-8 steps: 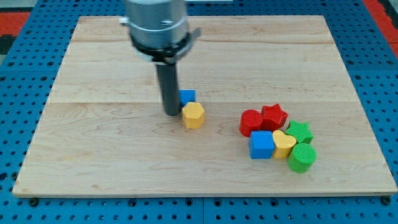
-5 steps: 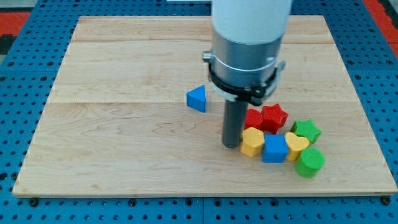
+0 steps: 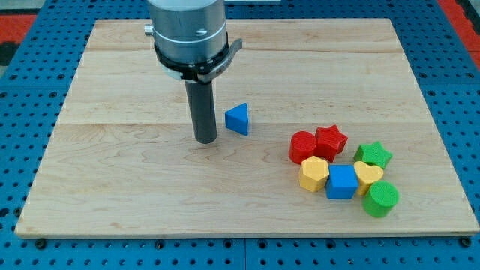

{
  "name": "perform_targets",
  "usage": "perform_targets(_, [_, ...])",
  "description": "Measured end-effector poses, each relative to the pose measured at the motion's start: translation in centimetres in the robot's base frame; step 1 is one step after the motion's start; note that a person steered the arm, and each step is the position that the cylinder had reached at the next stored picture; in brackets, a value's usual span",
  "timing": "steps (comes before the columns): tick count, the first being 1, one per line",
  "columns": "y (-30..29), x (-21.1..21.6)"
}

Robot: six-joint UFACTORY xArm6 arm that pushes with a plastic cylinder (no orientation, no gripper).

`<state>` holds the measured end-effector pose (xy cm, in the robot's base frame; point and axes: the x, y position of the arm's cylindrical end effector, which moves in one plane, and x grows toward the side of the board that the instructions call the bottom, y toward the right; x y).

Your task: Point your arm at the blue triangle

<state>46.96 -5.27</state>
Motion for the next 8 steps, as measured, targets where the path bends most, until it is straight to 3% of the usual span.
perform_targets(6, [-6.8,1.4])
perform_targets(7, [-9.8,0.7])
perform_targets(8, [-4.8,-4.0])
